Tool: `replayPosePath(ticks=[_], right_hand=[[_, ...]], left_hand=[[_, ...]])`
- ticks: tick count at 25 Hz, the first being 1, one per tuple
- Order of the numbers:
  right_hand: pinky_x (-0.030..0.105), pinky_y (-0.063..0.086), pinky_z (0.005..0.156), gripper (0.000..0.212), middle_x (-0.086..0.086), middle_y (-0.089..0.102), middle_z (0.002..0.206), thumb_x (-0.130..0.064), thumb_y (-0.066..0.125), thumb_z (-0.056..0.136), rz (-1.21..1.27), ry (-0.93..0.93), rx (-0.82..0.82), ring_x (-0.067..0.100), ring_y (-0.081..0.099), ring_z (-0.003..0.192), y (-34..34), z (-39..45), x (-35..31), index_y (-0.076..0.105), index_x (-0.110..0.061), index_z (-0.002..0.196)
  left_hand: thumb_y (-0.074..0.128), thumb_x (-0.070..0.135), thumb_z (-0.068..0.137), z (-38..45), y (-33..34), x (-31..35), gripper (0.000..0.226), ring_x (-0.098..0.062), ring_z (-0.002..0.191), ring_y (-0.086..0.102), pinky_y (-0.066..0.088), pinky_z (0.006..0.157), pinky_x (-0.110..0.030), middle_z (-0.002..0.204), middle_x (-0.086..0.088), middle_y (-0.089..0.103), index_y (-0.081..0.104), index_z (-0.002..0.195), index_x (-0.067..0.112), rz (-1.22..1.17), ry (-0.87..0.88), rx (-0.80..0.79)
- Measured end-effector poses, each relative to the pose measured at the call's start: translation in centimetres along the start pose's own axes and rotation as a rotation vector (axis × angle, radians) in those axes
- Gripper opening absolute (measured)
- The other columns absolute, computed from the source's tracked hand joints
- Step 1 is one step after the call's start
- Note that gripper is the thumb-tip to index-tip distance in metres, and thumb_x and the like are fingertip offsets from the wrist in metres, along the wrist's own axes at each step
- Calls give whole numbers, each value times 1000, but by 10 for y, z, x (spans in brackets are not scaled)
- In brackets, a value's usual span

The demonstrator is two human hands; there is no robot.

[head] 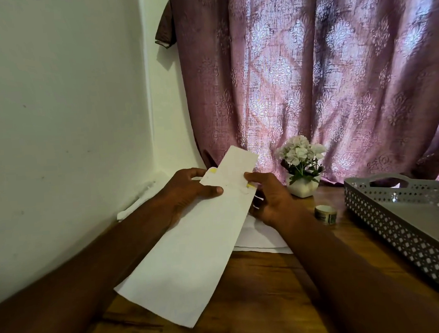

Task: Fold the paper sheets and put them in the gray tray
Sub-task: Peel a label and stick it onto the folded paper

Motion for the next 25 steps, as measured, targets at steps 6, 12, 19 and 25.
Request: replayPosePath(ticks=[6, 12, 19, 25], right_hand=[[33, 58, 65, 41, 12, 73, 110, -32, 72, 92, -38, -43, -14, 26, 70, 86, 2, 4, 2, 65, -12, 128], [61, 51, 102, 39, 21, 70, 126, -1, 65, 94, -55, -117, -35, 42, 66, 118, 2, 11, -2, 64, -6, 133], [59, 49, 105, 44, 23, 69, 128, -6, 67, 93, 10, -48, -46, 42, 65, 120, 2, 11, 2, 60, -4, 136], [57, 52, 103, 45, 24, 68, 129, 2, 62, 91, -75, -22, -83, 42, 64, 121, -3, 12, 0, 59, -2, 136]], left_hand=[[92, 10, 71, -3, 5, 3, 53, -31, 102, 76, 59, 96, -47, 107, -9, 80, 71, 120, 14, -10, -3, -48], [86, 17, 82, -9, 8, 1, 41, -36, 103, 75, 58, 97, -49, 107, -15, 79, 72, 119, 8, -39, -86, -63], [83, 10, 83, -11, 9, 1, 37, -35, 102, 75, 60, 94, -45, 108, -17, 78, 74, 119, 6, -55, -100, -109], [84, 9, 83, -12, 9, 0, 37, -32, 97, 76, 61, 90, -42, 107, -16, 79, 74, 119, 6, -62, -92, -102]])
Point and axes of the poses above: each hand's wrist, its own z-axis towards the middle knuckle, its own y-axis out of the palm, x = y × z, the point moved 6 cm from there along z, towards the middle knuckle
